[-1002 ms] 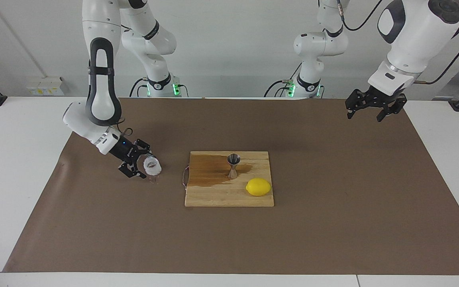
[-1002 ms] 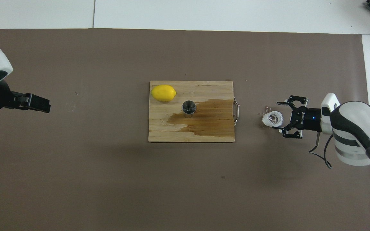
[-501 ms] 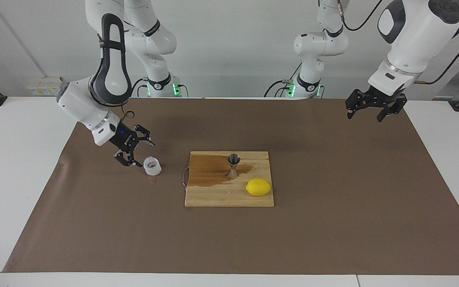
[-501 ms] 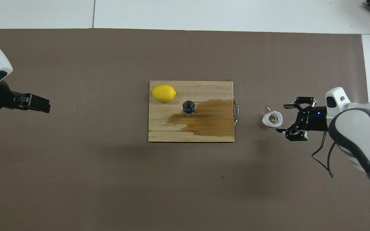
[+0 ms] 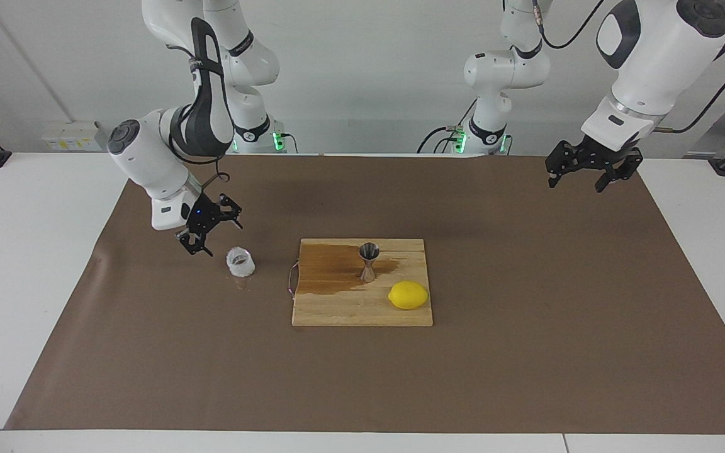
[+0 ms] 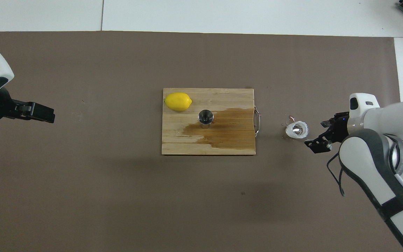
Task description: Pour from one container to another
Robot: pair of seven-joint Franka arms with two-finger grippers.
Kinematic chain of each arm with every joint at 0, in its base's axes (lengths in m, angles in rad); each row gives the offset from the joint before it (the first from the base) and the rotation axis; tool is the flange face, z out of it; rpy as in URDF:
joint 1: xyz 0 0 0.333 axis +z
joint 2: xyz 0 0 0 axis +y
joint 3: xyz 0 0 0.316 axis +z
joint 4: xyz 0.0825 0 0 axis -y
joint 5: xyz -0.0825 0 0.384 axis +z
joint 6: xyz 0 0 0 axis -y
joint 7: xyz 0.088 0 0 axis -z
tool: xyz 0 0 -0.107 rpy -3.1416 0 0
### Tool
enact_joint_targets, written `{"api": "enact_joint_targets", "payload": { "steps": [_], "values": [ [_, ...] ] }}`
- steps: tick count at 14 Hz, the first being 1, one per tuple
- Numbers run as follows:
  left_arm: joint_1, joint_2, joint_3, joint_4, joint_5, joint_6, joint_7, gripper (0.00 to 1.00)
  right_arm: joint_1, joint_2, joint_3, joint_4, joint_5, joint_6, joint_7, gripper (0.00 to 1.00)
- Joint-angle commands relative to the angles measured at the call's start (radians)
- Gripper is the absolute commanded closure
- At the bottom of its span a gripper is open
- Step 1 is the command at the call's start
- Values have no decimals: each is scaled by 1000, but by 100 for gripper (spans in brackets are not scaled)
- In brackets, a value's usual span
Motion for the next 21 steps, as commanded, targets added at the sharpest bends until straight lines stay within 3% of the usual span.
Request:
{"api": "enact_joint_targets", "payload": {
  "steps": [1, 3, 7, 13, 15, 18, 21],
  "values": [
    [11, -3, -9, 5, 10, -10, 8, 0, -7, -36, 4, -1, -138, -65, 249, 0],
    [11, -3, -9, 7, 10, -10, 8, 0, -9, -56, 6, -1, -295, -152, 518, 0],
    [11, -3, -9, 7, 10, -10, 8, 0, -6, -77, 44, 66, -329, -330, 892, 0],
    [11, -3, -9, 7, 10, -10, 8, 0, -7, -73, 125, 500, -242, -753, 1072, 0],
    [11, -3, -9, 5, 10, -10, 8, 0, -13, -71, 122, 604, -225, -785, 1080, 0],
    [11, -3, -9, 7, 10, -10, 8, 0, -24, -77, 111, 638, -184, -735, 1080, 0],
    [11, -3, -9, 7, 10, -10, 8, 0, -32, -50, 111, 678, -251, -717, 1055, 0]
  ]
}}
